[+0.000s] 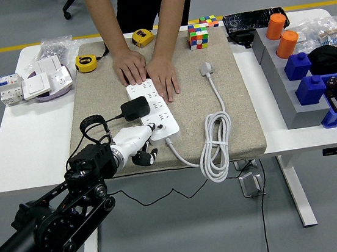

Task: Pick up the plug,place it near the board,insert it into the board,press the button

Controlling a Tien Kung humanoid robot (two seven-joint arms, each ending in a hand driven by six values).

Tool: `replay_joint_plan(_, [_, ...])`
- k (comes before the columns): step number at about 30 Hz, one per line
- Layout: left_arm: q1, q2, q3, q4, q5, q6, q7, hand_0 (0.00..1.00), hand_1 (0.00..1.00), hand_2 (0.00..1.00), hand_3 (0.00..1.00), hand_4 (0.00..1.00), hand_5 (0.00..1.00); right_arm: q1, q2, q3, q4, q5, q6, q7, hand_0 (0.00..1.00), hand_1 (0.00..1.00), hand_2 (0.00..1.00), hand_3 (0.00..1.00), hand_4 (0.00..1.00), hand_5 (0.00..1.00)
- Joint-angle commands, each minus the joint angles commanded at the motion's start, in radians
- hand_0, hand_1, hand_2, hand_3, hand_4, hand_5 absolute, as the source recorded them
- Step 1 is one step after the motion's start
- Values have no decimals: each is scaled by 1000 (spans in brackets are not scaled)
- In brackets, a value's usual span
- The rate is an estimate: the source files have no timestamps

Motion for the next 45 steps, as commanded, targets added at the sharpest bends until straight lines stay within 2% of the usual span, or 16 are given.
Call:
replay_joint_plan(8, [-4,2,11,7,-3,-29,17,137,36,161,857,447,72,1,1,1,0,2,0,0,973,914,859,857,998,914])
replay_joint_plan(14, [-8,4,7,-4,6,-10,7,137,36,162,852,447,72,3,1,2,0,3,-1,1,973,914,859,858,998,914])
replay_joint_plan(17, [-8,7,-1,-33,13,-4,3,137,36,162,852,447,72,5,2,2,0,4,-1,1,973,914,859,858,998,914])
replay_joint_plan(23, [-8,8,-55,-136,36,4,-6,137,37,162,845,447,71,6,2,4,0,4,-1,1,973,914,859,858,998,915])
replay_joint_plan(24, [-7,8,-67,-144,23,10,-25,207,98,237,897,745,123,6,2,4,0,4,-1,1,973,914,859,858,998,916])
replay_joint_plan(25, [-7,7,-77,-146,6,20,-46,207,98,237,897,745,123,6,2,4,0,4,-1,1,973,914,859,858,998,916])
replay_joint_plan(27, [-8,1,-98,-130,-70,69,-120,207,98,237,897,745,123,6,3,4,0,3,0,1,973,914,859,858,998,916])
replay_joint_plan(29, [-11,-9,-119,-106,-168,137,-213,207,98,237,897,745,123,7,4,3,0,4,0,2,973,914,859,858,998,916])
replay_joint_plan(30, [-13,-14,-126,-97,-207,163,-252,510,664,654,885,998,296,7,4,1,0,5,0,3,973,914,859,857,998,916])
replay_joint_plan(32, [-18,-24,-138,-82,-285,193,-319,510,664,654,885,998,296,8,5,1,0,4,0,2,973,914,859,857,998,916])
replay_joint_plan(35, [-32,-43,-171,-52,-421,209,-396,510,664,654,885,998,296,6,5,-2,0,4,1,2,973,914,859,857,998,916])
replay_joint_plan(36, [-35,-46,-176,-47,-460,213,-408,868,976,985,998,998,421,6,4,-2,0,3,1,1,972,914,859,857,998,916])
replay_joint_plan(41, [-63,-72,-213,13,-668,239,-474,868,976,985,998,998,421,4,3,-4,0,-1,0,-1,972,914,859,857,998,916])
replay_joint_plan(42, [-70,-76,-218,34,-720,248,-484,998,998,998,998,998,382,5,3,-4,0,-1,0,-2,971,914,859,857,998,916])
replay_joint_plan(45, [-70,-78,-227,63,-844,260,-499,998,998,998,998,998,382,7,3,-9,0,3,1,0,971,914,859,857,998,916])
